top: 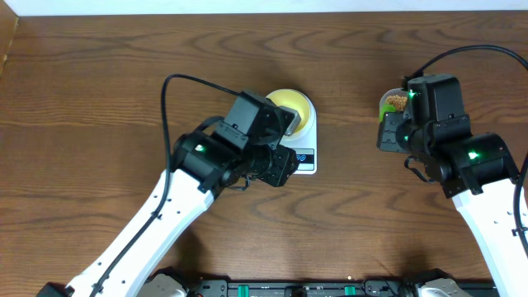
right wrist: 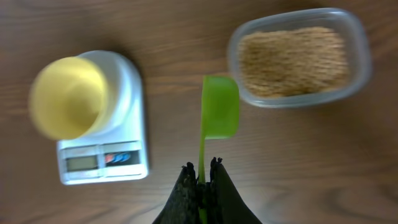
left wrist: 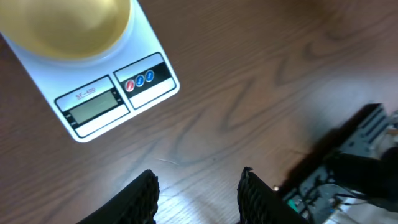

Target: Scoop item into bowl and weigh 50g on scale

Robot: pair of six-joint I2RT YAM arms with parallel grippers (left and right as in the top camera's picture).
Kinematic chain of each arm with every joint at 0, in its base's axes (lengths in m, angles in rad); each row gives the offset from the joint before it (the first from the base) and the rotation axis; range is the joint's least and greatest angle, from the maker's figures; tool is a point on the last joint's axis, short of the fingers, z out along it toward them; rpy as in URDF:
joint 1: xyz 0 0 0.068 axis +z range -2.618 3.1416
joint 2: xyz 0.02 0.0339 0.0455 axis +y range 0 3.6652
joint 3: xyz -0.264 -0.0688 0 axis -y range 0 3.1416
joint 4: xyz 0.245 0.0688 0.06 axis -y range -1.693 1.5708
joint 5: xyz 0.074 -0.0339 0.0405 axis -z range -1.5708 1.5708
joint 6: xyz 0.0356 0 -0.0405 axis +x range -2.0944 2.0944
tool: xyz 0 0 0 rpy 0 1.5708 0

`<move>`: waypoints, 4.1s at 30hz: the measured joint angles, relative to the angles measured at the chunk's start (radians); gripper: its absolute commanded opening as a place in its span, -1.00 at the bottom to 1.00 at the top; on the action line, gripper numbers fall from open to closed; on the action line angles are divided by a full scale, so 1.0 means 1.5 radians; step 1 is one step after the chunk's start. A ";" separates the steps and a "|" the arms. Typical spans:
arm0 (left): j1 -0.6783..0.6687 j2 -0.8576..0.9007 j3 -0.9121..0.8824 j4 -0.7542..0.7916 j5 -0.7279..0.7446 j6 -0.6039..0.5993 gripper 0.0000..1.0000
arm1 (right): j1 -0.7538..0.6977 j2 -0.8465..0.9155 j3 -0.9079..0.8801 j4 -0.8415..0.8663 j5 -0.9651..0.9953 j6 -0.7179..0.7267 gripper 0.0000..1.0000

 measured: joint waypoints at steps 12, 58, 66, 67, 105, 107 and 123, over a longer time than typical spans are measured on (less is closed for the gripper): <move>-0.003 0.178 0.000 0.066 -0.046 0.004 -0.11 | -0.007 0.000 0.001 -0.018 0.108 0.010 -0.98; -0.053 0.360 0.000 0.190 -0.134 0.014 0.06 | -0.047 0.000 0.002 -0.040 0.123 0.010 -0.98; -0.053 0.375 0.000 0.195 -0.134 0.014 0.06 | -0.047 0.000 0.002 -0.040 0.123 0.010 -0.98; -0.053 0.376 0.000 0.198 -0.134 0.014 0.06 | -0.047 0.000 0.002 -0.040 0.123 0.010 -0.98; -0.053 0.383 0.000 0.210 -0.134 0.014 0.08 | -0.047 0.000 0.002 -0.041 0.123 0.010 -0.98; -0.053 0.377 0.000 0.203 -0.133 0.014 0.08 | -0.047 0.000 0.002 -0.041 0.123 0.010 -0.98; -0.042 0.127 0.000 0.152 -0.255 -0.022 0.09 | -0.047 0.000 0.003 -0.046 0.124 0.009 -0.98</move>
